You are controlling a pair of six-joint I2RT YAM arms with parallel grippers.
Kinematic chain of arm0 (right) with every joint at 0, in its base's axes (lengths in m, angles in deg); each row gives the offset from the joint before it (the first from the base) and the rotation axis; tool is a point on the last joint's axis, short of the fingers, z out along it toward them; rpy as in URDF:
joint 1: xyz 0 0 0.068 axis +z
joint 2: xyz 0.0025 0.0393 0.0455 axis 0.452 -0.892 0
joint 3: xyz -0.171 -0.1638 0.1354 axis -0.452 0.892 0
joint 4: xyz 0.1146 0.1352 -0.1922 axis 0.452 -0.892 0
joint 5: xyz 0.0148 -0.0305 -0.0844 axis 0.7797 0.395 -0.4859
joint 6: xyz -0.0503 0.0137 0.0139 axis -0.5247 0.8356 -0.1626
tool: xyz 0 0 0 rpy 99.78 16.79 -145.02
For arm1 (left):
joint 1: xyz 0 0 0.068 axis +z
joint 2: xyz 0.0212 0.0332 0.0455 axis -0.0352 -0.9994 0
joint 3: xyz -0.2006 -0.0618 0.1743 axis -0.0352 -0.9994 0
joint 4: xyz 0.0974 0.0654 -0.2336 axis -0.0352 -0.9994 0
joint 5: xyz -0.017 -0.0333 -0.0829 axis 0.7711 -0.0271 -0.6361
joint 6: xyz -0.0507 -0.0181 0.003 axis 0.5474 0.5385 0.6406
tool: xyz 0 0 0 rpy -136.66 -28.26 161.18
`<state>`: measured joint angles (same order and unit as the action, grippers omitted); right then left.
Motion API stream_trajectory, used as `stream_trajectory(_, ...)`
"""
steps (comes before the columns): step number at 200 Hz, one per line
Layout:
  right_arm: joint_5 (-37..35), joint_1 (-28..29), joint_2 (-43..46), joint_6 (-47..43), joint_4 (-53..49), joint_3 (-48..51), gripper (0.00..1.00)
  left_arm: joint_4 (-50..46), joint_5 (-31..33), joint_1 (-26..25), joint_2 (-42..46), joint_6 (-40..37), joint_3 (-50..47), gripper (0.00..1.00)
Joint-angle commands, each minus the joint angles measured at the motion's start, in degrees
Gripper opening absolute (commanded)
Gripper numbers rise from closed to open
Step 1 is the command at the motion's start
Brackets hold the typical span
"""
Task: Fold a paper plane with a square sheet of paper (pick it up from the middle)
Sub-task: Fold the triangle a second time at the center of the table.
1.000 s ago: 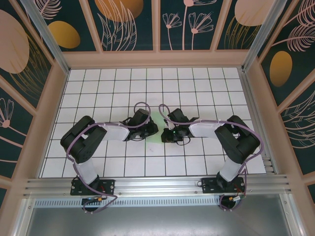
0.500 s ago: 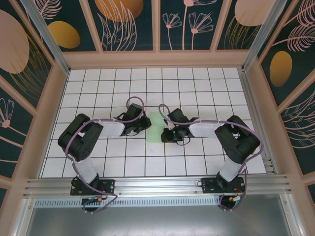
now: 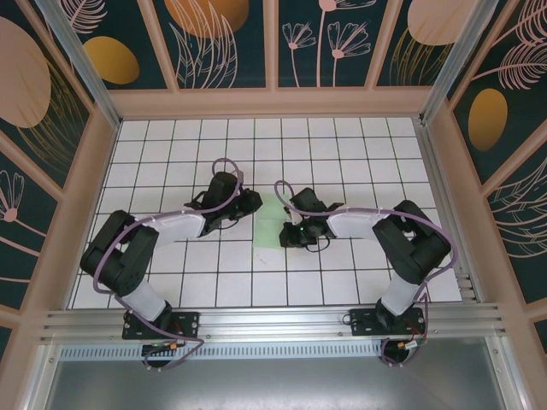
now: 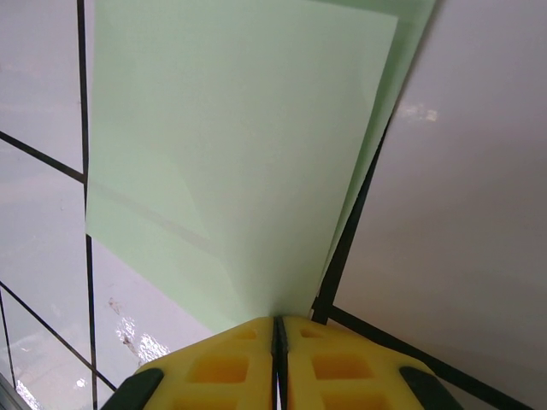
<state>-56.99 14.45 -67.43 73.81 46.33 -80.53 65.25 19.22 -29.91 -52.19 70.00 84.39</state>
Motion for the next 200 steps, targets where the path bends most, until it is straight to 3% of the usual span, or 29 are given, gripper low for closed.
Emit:
stream_trajectory(1,-4.4,0.0,0.1,-0.8,-3.1,-1.1,0.12,5.0,-5.8,-0.7,-0.2,2.4,-3.1,0.17)
stream_trajectory(61,-0.1,-1.1,4.1,0.2,0.0,-3.2,0.16,4.6,-6.7,-3.7,-4.4,1.9,-3.0,0.13)
stream_trajectory(200,0.9,-0.6,-1.8,0.5,0.9,-6.6,0.15,-1.9,-1.4,-4.1,-11.2,1.6,1.2,0.10)
